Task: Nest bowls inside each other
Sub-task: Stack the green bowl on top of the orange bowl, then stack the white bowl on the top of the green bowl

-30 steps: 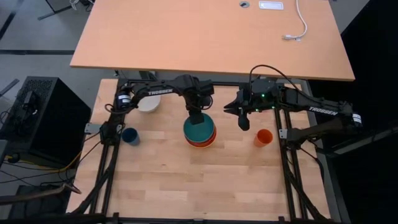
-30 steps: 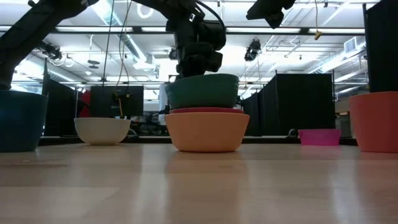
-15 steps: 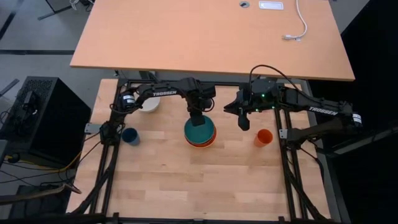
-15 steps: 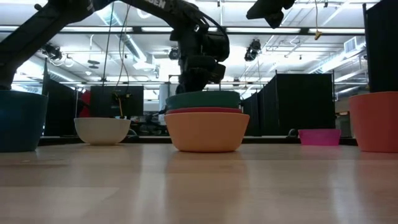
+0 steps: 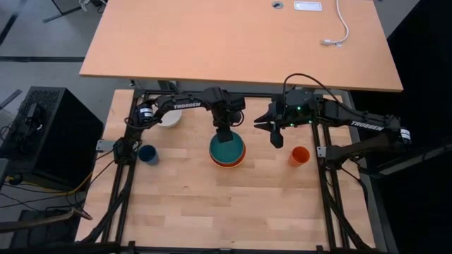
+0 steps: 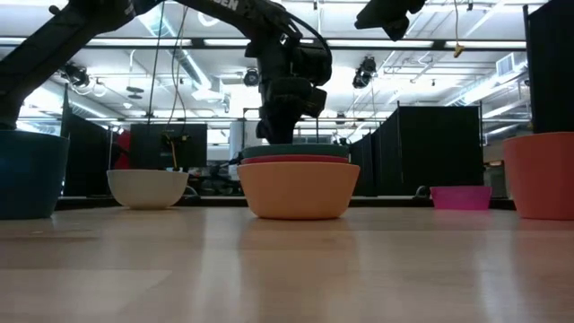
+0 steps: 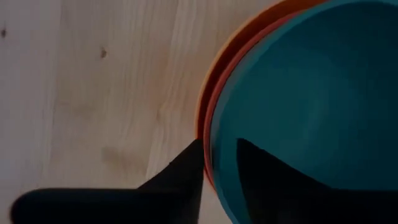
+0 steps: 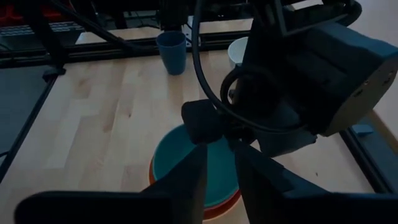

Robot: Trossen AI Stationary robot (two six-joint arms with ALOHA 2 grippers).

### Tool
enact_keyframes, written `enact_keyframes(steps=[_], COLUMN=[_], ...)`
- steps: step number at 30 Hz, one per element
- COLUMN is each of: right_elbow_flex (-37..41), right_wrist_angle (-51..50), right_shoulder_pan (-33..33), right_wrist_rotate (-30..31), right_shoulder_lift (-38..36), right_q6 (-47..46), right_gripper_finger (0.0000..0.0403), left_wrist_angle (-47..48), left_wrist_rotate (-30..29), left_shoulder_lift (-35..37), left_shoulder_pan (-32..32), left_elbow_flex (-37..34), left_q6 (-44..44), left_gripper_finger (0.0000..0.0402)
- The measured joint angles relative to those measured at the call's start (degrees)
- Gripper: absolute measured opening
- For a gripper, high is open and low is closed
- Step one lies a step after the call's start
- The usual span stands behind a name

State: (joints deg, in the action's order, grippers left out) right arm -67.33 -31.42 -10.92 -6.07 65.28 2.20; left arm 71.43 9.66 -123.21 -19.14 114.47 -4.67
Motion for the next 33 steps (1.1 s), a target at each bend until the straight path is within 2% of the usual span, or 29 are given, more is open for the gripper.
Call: enact_keyframes(steps=[3,8,10,13,17,33], right_elbow_flex=[0.0,0.0,0.0,0.0,-0.03,-0.03], right_wrist_angle=[0.0,-0.01,-0.07,-0.18,-1.79,-4.5], right_shoulder_pan=[0.0,0.0,0.0,0.0,0.39,0.92], right_wrist_rotate=[0.0,-0.02,-0.04,-0.24,-0.39,-0.46], right_shoulder_lift=[0.0,0.0,0.0,0.0,0.0,-0.02], right_q6=[0.0,0.01,0.01,-0.05,-0.09,-0.42], right_gripper_finger=[0.0073,0.0063,0.0058,0.0053,0.0052,0.0091], left_wrist_angle=[0.53,5.75,6.56,8.6,10.61,-0.75], left_wrist_rotate=[0.04,-1.78,-4.38,-8.11,-9.52,-9.21], left_shoulder_lift=[0.01,0.01,0.06,0.06,0.44,12.97], left_shoulder_pan=[0.0,0.0,0.0,-0.6,-2.4,-6.43], left_elbow_flex=[0.69,8.67,11.95,15.49,16.08,-7.56], left_q6=[-0.43,-1.9,-2.44,-2.41,-1.07,2.05], left_gripper_finger=[0.0122,0.016,0.017,0.0178,0.0175,0.0154])
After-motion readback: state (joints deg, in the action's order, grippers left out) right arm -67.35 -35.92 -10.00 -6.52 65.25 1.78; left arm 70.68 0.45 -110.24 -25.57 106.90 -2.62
